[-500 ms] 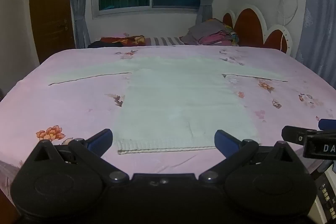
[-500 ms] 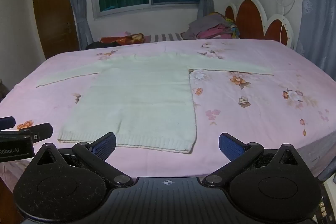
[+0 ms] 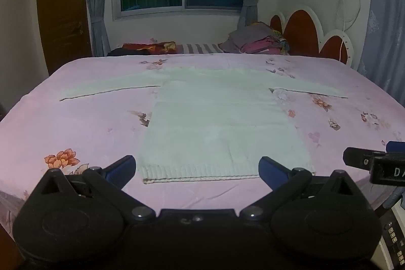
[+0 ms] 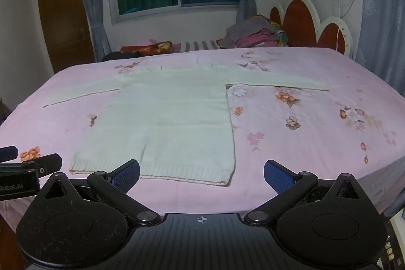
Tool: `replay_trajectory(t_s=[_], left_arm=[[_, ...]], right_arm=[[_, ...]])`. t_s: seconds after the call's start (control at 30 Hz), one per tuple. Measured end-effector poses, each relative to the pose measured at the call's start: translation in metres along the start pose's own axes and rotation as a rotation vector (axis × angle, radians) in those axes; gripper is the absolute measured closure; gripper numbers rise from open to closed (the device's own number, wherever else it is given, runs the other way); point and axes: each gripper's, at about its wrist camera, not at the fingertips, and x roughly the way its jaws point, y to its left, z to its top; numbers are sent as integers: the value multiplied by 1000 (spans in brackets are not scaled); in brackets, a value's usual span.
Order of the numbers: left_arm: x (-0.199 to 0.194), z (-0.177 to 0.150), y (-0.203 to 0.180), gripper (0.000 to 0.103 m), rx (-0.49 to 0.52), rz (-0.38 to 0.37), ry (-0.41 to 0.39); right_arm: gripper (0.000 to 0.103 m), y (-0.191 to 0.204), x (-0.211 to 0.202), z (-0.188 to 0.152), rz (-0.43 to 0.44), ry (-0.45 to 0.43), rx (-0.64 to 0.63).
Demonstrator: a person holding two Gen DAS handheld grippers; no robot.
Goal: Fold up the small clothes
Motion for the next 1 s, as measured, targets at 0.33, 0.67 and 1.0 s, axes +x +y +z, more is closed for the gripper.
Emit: replay_trajectory(t_s=[0.33, 0.67, 1.0], left_arm=[[1, 0, 0, 0, -2, 2, 9], [1, 0, 1, 0, -3, -2, 13], [0, 1, 4, 0, -5, -5, 14]], right_arm=[[0, -5, -2, -5, 11, 0, 3], [0, -3, -1, -3, 14, 2, -1], [0, -2, 0, -2, 15, 3, -5]])
